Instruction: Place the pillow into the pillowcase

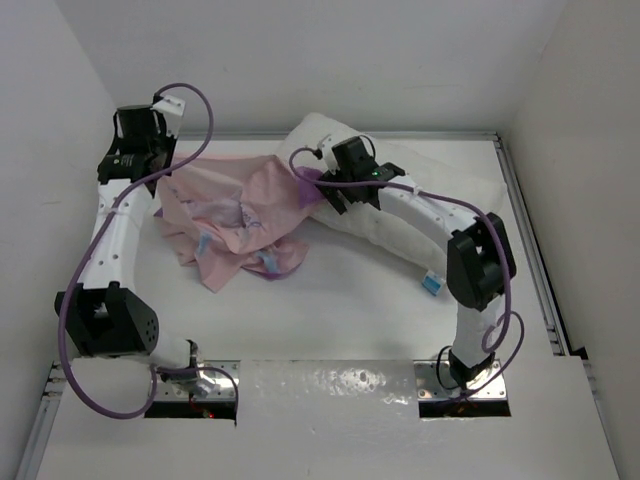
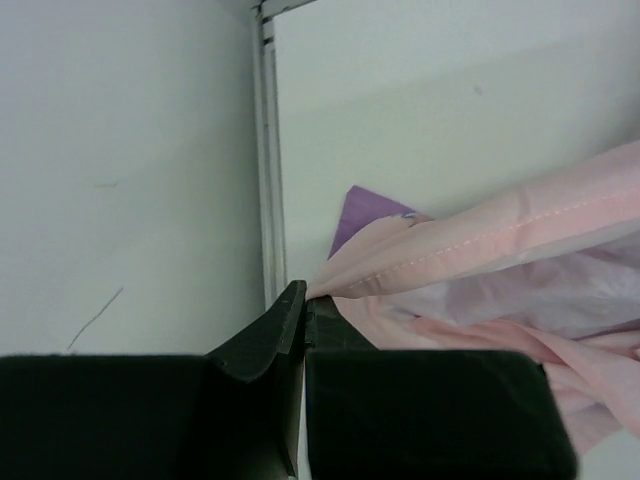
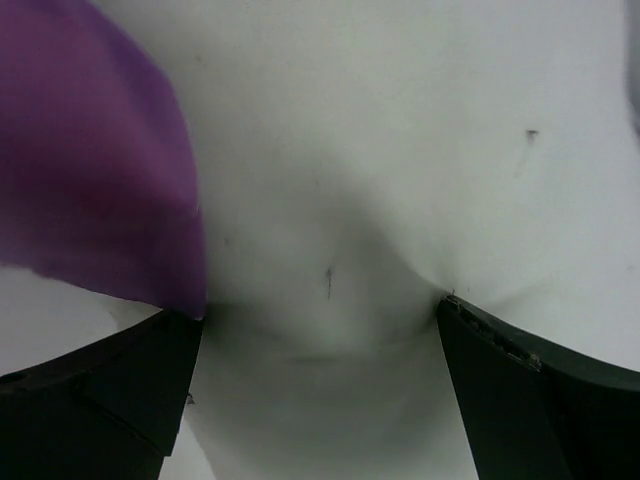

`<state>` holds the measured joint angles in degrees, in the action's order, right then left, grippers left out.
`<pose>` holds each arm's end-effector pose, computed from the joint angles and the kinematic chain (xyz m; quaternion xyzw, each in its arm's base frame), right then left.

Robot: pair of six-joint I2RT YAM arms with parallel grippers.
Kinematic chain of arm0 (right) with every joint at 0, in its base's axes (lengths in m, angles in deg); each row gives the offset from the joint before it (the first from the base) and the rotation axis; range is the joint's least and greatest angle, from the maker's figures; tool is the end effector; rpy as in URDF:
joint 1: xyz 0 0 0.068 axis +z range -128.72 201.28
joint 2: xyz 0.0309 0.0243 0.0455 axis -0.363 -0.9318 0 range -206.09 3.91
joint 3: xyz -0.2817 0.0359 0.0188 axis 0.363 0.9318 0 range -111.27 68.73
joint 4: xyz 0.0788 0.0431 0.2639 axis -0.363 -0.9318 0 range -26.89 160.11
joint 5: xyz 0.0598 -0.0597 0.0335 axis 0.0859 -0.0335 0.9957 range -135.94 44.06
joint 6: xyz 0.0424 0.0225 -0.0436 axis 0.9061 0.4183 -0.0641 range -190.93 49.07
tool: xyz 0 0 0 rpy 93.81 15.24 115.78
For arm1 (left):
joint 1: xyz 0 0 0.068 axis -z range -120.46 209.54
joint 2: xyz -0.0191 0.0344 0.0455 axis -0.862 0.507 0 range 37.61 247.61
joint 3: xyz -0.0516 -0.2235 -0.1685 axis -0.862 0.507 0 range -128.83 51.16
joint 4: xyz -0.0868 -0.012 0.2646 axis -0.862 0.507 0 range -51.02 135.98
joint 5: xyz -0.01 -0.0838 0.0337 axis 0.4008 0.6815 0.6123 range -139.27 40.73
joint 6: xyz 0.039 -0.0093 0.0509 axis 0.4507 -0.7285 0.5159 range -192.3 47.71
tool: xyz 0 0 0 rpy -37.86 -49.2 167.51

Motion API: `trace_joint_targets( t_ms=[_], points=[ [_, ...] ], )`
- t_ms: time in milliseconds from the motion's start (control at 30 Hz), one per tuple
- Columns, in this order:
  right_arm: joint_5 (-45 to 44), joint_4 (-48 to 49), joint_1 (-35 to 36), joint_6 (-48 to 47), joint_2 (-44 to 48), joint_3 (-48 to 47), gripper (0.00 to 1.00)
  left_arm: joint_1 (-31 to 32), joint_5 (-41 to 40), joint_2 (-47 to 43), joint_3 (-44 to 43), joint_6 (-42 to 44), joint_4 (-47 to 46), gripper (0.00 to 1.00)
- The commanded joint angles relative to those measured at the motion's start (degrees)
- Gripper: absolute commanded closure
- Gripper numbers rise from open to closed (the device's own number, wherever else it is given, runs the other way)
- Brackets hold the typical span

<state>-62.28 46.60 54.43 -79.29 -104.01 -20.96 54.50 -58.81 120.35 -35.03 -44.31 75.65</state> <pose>0.3974 0.2424 0.2692 -0.2658 0.8653 -0.0398 0.4231 0.3460 0.0389 0.3954 0.1357 0.8670 0.2048 0.4335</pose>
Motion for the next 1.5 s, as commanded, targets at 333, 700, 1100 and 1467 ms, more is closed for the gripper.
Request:
trace_joint_targets(
  t_ms=[333,700,1100,1467],
  points=[
    [-6.8,2.6,-3.1,-3.9,-0.4,13.8,0.05,-10.5,0.1,2.3,-9.6,-2.3,0.6,1.0],
    [8.9,0.5,-3.6,-1.0,30.6,27.9,1.0,-10.3,14.4,2.4,-5.2,-2.2,1.9,1.0],
    [32.5,-3.2,-3.1,3.3,41.0,26.2,0.01,-9.6,17.4,3.0,-4.5,-2.5,0.5,1.0],
    [29.4,5.1,1.6,14.9,2.4,-2.1,0.01,-7.5,18.2,-0.1,-1.8,-1.5,2.4,1.0]
  ],
)
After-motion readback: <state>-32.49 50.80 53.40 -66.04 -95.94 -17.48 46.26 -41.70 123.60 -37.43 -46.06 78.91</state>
